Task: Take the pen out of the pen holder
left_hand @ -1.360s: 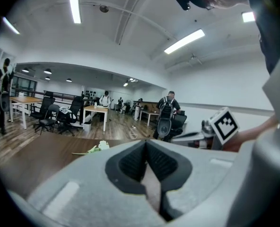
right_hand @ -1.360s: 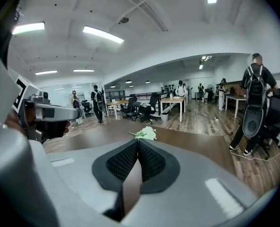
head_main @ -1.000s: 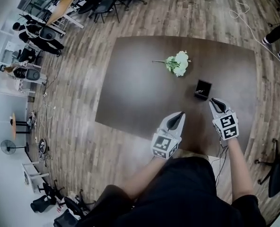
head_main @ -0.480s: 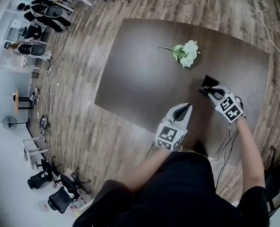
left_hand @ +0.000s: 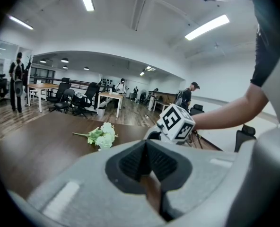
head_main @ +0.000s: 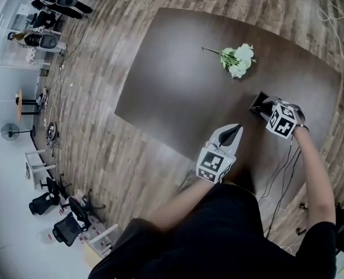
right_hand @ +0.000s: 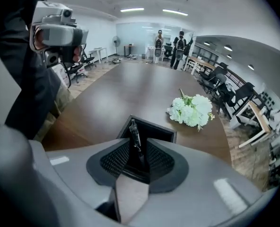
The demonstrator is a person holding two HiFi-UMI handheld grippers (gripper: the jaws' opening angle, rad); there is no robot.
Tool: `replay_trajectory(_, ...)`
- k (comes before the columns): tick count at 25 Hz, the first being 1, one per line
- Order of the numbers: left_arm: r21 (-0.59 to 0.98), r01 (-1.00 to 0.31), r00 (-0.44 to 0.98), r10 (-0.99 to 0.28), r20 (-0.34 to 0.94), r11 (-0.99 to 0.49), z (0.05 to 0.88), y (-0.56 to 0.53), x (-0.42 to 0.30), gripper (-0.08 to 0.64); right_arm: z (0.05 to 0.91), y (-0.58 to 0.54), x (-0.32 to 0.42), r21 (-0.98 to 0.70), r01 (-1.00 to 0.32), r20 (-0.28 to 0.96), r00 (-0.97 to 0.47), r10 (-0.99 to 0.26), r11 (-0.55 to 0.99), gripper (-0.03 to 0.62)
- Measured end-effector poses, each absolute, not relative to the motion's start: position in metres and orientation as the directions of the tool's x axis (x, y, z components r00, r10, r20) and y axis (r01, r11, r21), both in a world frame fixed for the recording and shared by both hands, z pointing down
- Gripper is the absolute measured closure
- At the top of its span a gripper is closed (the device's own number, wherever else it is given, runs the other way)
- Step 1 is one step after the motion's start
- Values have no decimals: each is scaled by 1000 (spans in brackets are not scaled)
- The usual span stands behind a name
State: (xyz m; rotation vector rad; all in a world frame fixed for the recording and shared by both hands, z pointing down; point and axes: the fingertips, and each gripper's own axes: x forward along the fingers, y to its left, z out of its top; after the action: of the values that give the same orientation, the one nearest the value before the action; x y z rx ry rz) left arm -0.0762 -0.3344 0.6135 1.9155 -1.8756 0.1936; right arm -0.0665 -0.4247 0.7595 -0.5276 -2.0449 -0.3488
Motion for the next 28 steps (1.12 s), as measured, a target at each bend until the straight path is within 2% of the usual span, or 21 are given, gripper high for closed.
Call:
replay_trajectory(10, 260, -965, 82, -909, 410, 30, 630, -348, -105, 557, 780, -424, -87, 51, 677, 920, -317, 228, 734, 466)
replay_trajectory(17, 277, -961, 115, -898, 424, 8, 644, -360, -117, 557, 793, -424, -94, 65, 784, 945, -247, 215, 617, 490)
replay_trajectory(28, 300, -954, 118, -893, 435, 20, 661, -359, -135, 557, 806, -426, -93, 66, 812, 972, -183, 145, 579, 508)
